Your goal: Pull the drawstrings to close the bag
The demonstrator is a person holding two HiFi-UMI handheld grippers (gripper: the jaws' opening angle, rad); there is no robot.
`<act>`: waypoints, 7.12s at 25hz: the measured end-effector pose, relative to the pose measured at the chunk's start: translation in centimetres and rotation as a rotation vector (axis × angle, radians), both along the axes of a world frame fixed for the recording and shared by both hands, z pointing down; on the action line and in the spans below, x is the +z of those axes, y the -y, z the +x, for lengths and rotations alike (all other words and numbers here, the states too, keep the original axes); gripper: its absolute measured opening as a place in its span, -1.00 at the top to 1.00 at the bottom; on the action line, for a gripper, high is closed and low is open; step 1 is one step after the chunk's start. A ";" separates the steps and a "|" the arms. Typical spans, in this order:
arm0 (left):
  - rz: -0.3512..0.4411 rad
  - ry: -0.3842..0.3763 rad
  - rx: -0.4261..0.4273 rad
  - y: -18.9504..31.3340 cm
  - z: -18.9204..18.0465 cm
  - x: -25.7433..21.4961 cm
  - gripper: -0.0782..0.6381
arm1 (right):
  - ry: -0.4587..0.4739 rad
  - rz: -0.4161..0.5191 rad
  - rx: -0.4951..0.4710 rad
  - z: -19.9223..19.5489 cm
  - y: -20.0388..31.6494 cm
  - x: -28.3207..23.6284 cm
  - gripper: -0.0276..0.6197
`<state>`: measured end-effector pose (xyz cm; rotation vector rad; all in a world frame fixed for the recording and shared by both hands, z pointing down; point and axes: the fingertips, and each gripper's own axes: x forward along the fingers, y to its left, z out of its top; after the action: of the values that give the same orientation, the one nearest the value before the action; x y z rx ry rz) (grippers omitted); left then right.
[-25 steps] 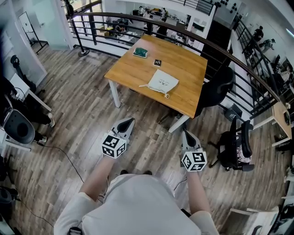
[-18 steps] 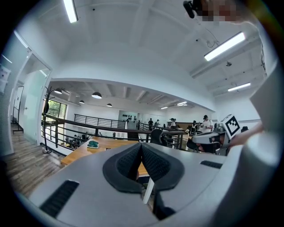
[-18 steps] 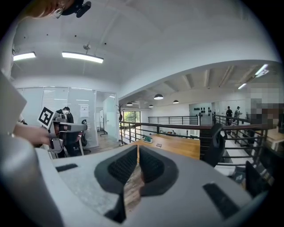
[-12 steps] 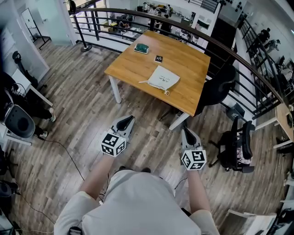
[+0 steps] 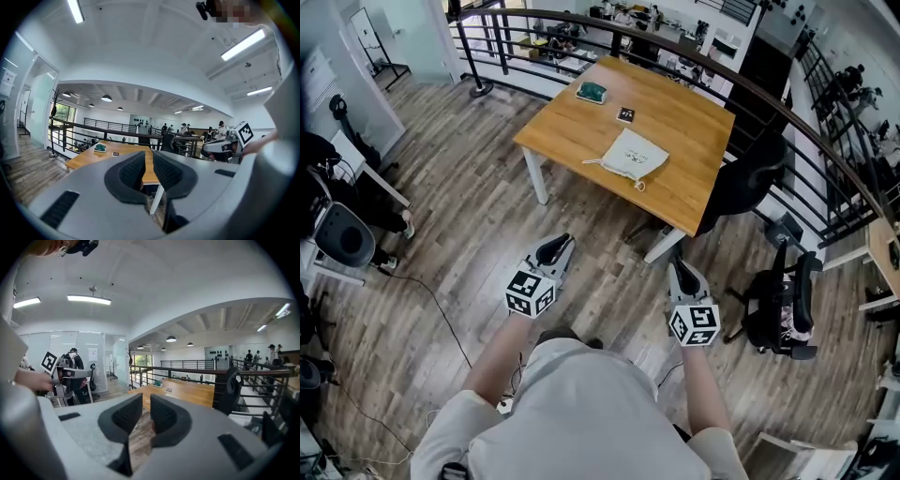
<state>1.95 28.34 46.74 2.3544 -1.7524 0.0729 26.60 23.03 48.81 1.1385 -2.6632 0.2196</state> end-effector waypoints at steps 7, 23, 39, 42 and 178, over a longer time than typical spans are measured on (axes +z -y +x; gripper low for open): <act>-0.008 0.002 -0.020 0.8 0.0 0.4 0.66 | -0.015 -0.010 -0.003 0.3 1.5 0.7 0.80; -0.031 -0.017 0.032 9.3 -4.8 2.6 0.64 | -0.053 -0.037 0.044 -4.3 8.8 3.0 0.80; -0.051 -0.008 0.172 21.1 -12.3 4.5 0.64 | -0.107 -0.058 0.175 -10.9 17.7 5.0 0.80; -0.047 -0.004 0.199 22.9 -13.4 4.7 0.64 | -0.118 -0.060 0.195 -11.8 18.7 5.3 0.80; -0.466 0.412 0.257 53.2 -14.6 28.0 0.80 | -0.428 -0.253 0.072 -14.3 50.6 26.5 0.89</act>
<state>-12.62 -24.89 74.71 2.2881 -1.3602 0.9547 12.29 -27.55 75.31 1.0622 -2.1554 0.2807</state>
